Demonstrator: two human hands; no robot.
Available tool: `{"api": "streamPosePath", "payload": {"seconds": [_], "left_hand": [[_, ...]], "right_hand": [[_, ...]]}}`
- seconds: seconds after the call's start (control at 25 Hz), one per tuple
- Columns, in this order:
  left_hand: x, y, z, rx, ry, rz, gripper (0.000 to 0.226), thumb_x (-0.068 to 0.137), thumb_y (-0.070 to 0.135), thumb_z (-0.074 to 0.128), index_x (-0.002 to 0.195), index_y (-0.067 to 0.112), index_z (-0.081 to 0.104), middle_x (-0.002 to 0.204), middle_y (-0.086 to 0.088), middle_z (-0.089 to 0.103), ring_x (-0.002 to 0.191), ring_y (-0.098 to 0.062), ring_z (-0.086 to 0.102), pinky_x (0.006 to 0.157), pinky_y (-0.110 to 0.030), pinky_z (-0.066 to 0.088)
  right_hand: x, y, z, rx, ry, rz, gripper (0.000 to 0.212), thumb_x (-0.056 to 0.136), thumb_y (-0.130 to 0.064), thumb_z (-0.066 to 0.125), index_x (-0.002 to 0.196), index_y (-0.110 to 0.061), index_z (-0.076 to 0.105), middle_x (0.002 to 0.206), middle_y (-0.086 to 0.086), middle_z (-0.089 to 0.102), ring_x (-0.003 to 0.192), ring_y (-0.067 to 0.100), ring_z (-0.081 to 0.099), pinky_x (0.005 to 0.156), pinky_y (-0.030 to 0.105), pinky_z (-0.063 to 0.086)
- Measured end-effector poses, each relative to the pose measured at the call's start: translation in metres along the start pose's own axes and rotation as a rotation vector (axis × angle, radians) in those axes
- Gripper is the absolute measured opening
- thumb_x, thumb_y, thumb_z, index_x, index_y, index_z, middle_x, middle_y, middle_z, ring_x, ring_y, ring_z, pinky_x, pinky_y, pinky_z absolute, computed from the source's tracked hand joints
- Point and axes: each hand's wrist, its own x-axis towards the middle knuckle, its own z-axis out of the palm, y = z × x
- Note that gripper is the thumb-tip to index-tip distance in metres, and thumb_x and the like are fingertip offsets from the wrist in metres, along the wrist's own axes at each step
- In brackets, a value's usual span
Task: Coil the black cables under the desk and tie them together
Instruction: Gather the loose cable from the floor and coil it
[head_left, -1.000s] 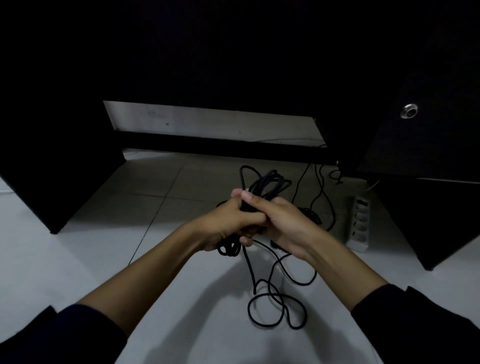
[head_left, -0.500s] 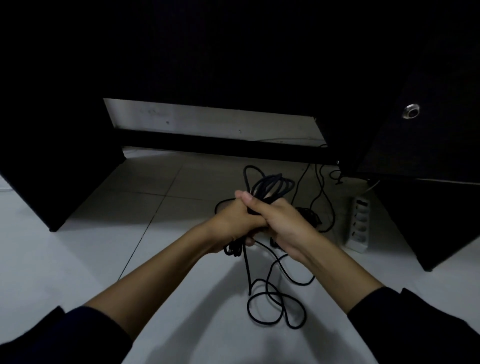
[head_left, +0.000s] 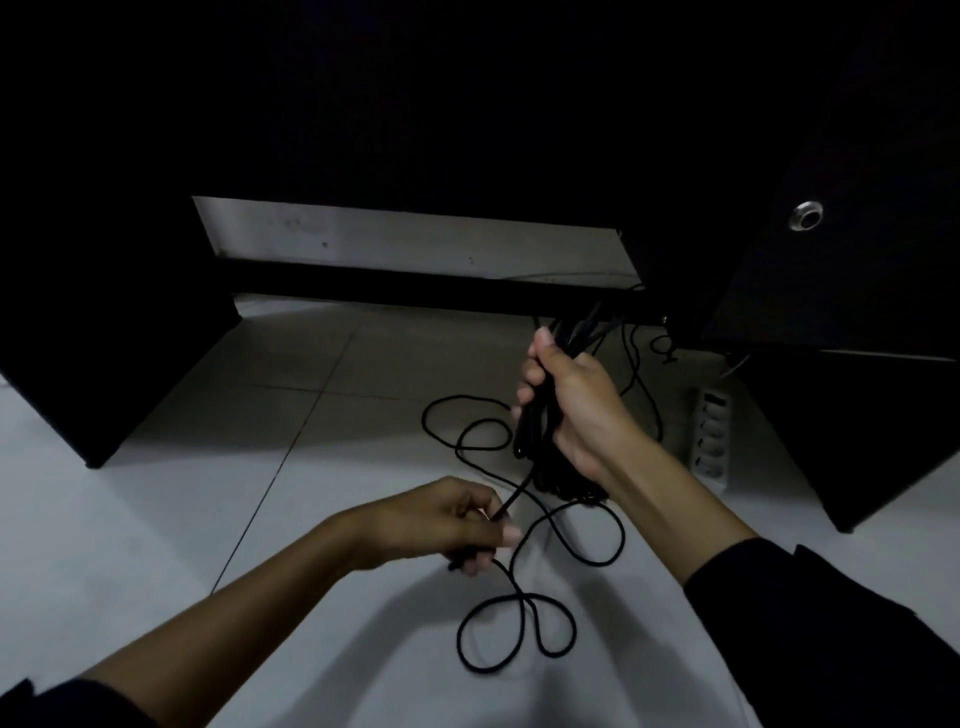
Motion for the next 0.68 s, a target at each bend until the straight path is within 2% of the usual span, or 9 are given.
{"api": "streamPosePath", "payload": {"seconds": [0.12,0.2,0.28,0.36,0.44,0.52,0.6,0.68], "left_hand": [[-0.008,0.005,-0.011,0.219,0.099,0.124,0.019,0.096,0.031,0.055,0.102,0.017,0.068,0.081,0.003,0.060,0.071,-0.003,0.055,0.066,-0.019,0.047],[-0.012,0.019,-0.019,0.486,0.179,0.217,0.019,0.096,0.038,0.052,0.104,0.026,0.066,0.089,0.012,0.065,0.076,0.002,0.058,0.068,-0.017,0.048],[-0.012,0.033,-0.020,0.786,0.297,0.306,0.021,0.094,0.048,0.051,0.097,0.031,0.061,0.080,0.015,0.064,0.072,0.000,0.058,0.065,-0.027,0.048],[-0.011,0.049,-0.020,0.940,0.450,0.372,0.022,0.089,0.054,0.053,0.086,0.033,0.050,0.063,0.018,0.052,0.059,-0.001,0.050,0.056,-0.027,0.038],[-0.009,0.063,-0.022,1.010,0.555,0.377,0.027,0.083,0.059,0.056,0.085,0.036,0.043,0.059,0.019,0.043,0.056,-0.004,0.042,0.056,-0.026,0.033],[-0.005,0.071,-0.026,0.980,0.554,0.341,0.037,0.078,0.059,0.064,0.087,0.027,0.050,0.064,0.022,0.048,0.059,0.000,0.046,0.059,-0.026,0.037],[-0.001,0.074,-0.028,0.819,0.554,0.318,0.042,0.071,0.055,0.073,0.090,0.024,0.052,0.074,0.022,0.058,0.069,0.004,0.054,0.063,-0.029,0.046],[0.003,0.074,-0.029,0.741,0.571,0.285,0.053,0.064,0.052,0.080,0.091,0.023,0.045,0.079,0.014,0.061,0.074,-0.006,0.060,0.064,-0.033,0.050]], "right_hand": [[0.001,0.004,-0.006,-0.081,0.026,-0.018,0.026,0.102,-0.033,0.042,0.082,-0.018,0.046,0.056,-0.008,0.040,0.047,0.007,0.040,0.046,0.023,0.038],[0.003,0.007,-0.011,-0.123,0.025,-0.019,0.025,0.101,-0.034,0.044,0.084,-0.017,0.046,0.057,-0.009,0.040,0.047,0.007,0.039,0.046,0.023,0.037],[0.003,0.009,-0.013,-0.189,-0.008,-0.014,0.025,0.101,-0.036,0.046,0.085,-0.016,0.047,0.058,-0.008,0.040,0.047,0.007,0.038,0.047,0.023,0.036],[-0.001,0.011,-0.011,-0.226,-0.064,-0.001,0.030,0.100,-0.034,0.048,0.079,-0.013,0.048,0.054,-0.007,0.041,0.045,0.009,0.038,0.049,0.024,0.034],[-0.006,0.013,-0.007,-0.263,-0.095,0.008,0.038,0.100,-0.030,0.048,0.067,-0.013,0.047,0.049,-0.004,0.041,0.043,0.010,0.040,0.047,0.023,0.036],[-0.012,0.012,-0.005,-0.310,-0.089,-0.006,0.040,0.100,-0.029,0.048,0.063,-0.013,0.049,0.051,-0.003,0.045,0.046,0.009,0.046,0.051,0.023,0.039],[-0.015,0.010,-0.003,-0.368,-0.087,-0.029,0.034,0.100,-0.030,0.048,0.073,-0.012,0.058,0.059,-0.002,0.057,0.057,0.009,0.057,0.058,0.024,0.044],[-0.017,0.008,0.000,-0.431,-0.087,-0.012,0.026,0.100,-0.030,0.047,0.091,-0.011,0.063,0.071,-0.003,0.067,0.068,0.010,0.064,0.057,0.022,0.048]]}}
